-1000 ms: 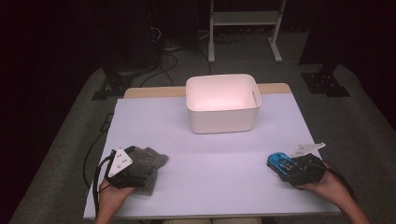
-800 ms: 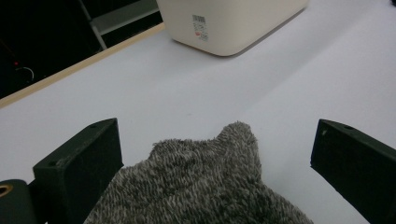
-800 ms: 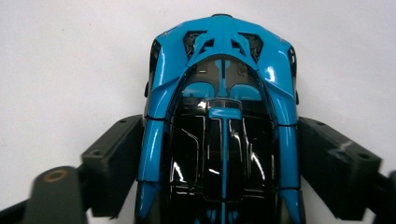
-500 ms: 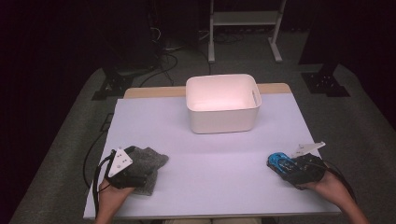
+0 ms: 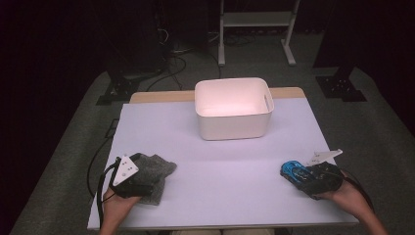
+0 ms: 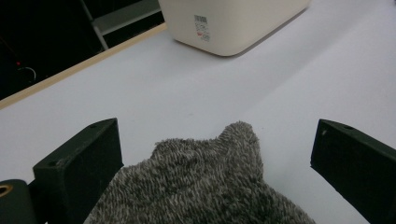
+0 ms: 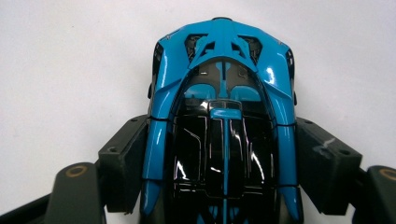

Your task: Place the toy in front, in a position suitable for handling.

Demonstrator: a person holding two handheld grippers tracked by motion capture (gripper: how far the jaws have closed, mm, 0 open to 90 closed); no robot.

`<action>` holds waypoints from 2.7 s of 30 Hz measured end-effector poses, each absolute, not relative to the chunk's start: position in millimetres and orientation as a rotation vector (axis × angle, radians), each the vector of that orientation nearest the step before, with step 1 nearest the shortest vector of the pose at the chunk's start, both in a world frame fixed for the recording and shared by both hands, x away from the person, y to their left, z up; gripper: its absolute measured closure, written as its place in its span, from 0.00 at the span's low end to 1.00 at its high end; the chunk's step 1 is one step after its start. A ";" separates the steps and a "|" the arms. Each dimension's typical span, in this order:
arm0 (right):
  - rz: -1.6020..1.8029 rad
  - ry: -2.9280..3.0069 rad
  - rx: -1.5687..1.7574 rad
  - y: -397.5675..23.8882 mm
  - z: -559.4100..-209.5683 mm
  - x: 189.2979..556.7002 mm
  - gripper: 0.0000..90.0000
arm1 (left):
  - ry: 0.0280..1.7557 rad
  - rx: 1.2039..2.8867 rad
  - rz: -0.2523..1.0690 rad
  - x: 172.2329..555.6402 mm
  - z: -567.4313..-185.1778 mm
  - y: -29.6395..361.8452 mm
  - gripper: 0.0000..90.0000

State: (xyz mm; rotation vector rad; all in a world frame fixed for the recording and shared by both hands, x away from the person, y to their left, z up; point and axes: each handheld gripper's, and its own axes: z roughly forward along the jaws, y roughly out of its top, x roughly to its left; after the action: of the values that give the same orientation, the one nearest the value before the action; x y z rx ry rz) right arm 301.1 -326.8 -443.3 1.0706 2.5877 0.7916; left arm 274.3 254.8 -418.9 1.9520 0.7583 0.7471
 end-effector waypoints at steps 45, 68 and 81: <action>1.014 2.583 0.843 -280.6 -390.1 290.6 0.30 | 0.759 1.947 0.748 273.4 -418.2 256.3 0.01; 1.113 2.840 0.394 -146.7 -394.2 311.9 0.30 | 0.758 1.937 0.753 271.6 -417.7 258.0 0.01; 1.005 2.955 0.283 -99.0 -432.0 323.1 0.30 | 0.760 1.932 0.748 270.9 -418.1 259.7 0.01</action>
State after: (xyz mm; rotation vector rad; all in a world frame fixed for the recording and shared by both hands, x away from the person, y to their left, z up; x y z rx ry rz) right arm 323.1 -99.0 -432.0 0.2835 2.9550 1.0052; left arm 270.9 259.7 -418.1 1.9317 0.7602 0.7484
